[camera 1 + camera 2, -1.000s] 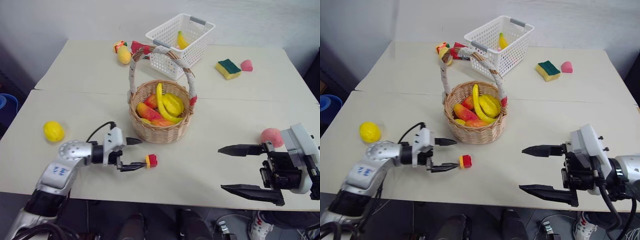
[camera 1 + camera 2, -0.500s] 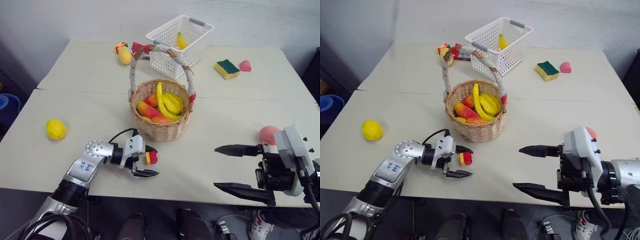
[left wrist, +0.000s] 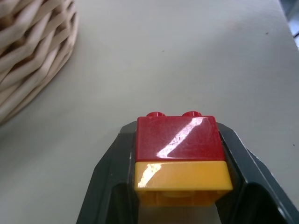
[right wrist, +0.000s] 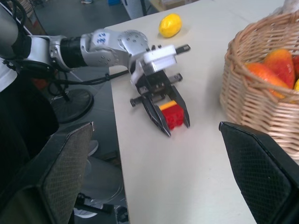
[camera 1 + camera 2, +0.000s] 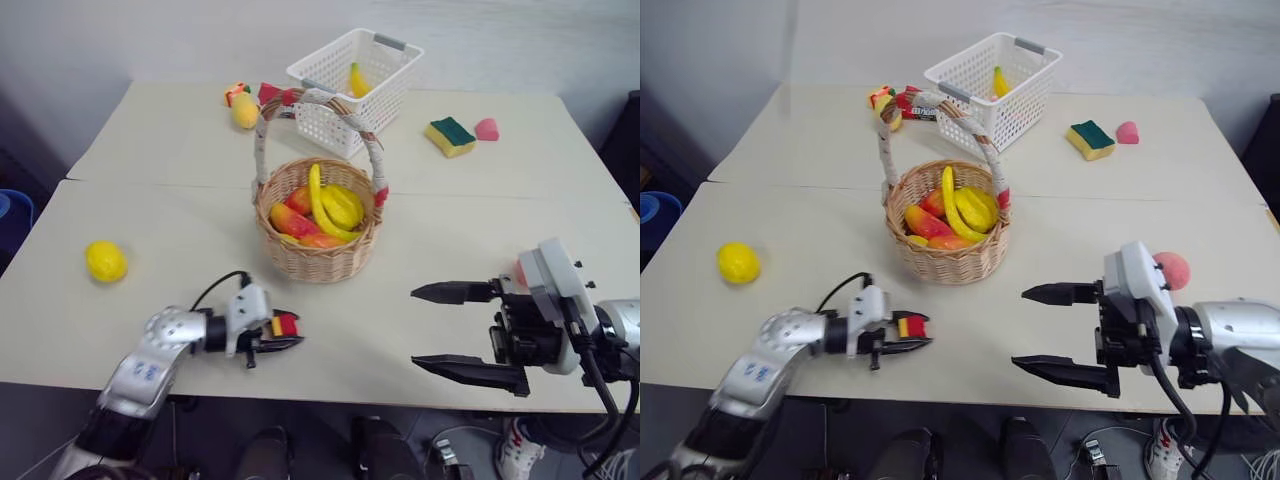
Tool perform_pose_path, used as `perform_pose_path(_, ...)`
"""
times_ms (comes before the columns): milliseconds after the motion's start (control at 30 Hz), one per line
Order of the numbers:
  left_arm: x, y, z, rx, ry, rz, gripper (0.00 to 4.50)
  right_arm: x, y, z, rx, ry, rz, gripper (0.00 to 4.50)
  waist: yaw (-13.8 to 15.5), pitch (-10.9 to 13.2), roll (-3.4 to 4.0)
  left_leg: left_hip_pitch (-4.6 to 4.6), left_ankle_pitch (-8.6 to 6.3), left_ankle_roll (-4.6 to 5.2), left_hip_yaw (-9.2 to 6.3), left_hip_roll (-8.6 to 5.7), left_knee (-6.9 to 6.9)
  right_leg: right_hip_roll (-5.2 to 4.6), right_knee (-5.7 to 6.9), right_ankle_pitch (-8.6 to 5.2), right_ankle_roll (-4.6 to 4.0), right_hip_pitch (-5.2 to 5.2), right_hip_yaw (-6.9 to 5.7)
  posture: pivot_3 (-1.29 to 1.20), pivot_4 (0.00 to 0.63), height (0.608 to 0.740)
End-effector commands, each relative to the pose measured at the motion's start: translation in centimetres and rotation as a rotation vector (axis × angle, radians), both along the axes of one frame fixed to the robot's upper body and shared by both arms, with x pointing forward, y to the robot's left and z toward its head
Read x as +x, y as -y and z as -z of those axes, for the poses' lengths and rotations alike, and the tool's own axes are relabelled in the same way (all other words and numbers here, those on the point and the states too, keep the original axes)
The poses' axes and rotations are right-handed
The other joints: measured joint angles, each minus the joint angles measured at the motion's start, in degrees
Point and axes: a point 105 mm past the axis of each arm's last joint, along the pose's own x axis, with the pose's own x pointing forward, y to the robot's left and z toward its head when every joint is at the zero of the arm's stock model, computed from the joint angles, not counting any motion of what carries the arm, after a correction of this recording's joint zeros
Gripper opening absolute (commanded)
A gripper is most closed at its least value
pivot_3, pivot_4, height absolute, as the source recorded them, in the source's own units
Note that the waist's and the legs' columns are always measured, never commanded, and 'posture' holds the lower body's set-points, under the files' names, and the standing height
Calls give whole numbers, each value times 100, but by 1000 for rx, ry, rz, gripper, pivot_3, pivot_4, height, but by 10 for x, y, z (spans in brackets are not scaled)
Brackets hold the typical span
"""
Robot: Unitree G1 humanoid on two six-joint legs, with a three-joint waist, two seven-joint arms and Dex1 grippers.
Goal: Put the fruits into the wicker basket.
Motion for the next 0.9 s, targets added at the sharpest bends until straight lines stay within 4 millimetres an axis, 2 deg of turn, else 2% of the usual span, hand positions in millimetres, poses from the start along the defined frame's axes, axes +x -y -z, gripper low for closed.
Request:
perform_pose_path(33,-8,-47,-20,-48,54,-314,1534,2,-6,-4,28,32,-46,4500,6,0,0,0,-3,5,-2,1,-1,0,1,-1,-2,1,-3,0,150,740)
perform_pose_path(133,-21,-114,-19,-73,75,-728,1534,9,-10,-4,50,39,-63,4500,35,0,0,3,-4,5,-2,0,-1,-1,1,-2,-4,3,-4,0,150,740)
perform_pose_path(267,-29,-199,-21,-148,104,-1187,1534,19,-17,-7,93,38,-77,4500,109,2,-4,1,-5,6,-14,-6,1,-5,1,-2,-5,5,-17,0,150,740)
perform_pose_path(367,-33,-250,-18,-191,92,-1439,1534,22,-21,-5,88,45,-100,4500,166,1,-6,2,-4,5,-22,-12,4,-7,4,-1,-7,6,-27,0,150,740)
perform_pose_path(533,-31,-273,-12,-161,74,-1529,1534,26,-21,-7,90,52,-105,4500,154,-3,-11,-4,-5,-13,-11,-17,3,-12,-7,-1,-8,4,-23,0,150,740)
perform_pose_path(600,-26,-280,-18,-175,102,-1536,2279,25,-22,-8,88,54,-114,4500,175,-6,-18,-4,-8,-15,-11,-17,3,-16,-10,-1,-8,4,-27,0,150,740)
perform_pose_path(667,-22,-282,-25,-181,127,-1526,2828,24,-23,-8,86,56,-118,4500,172,-6,-19,-6,-8,-18,-12,-16,3,-16,-11,-2,-10,3,-30,0,150,740)
perform_pose_path(833,-21,-271,-40,-137,164,-1478,4474,23,-22,-9,88,55,-118,4500,105,-7,-20,-6,-9,-19,-9,-15,1,-22,-11,-3,-11,2,-28,0,150,740)
perform_pose_path(900,-27,-266,-53,-151,201,-1488,4474,23,-22,-9,88,63,-113,4500,47,-7,-22,-6,-10,-20,-10,-15,-1,-22,-12,-3,-11,2,-28,0,150,740)
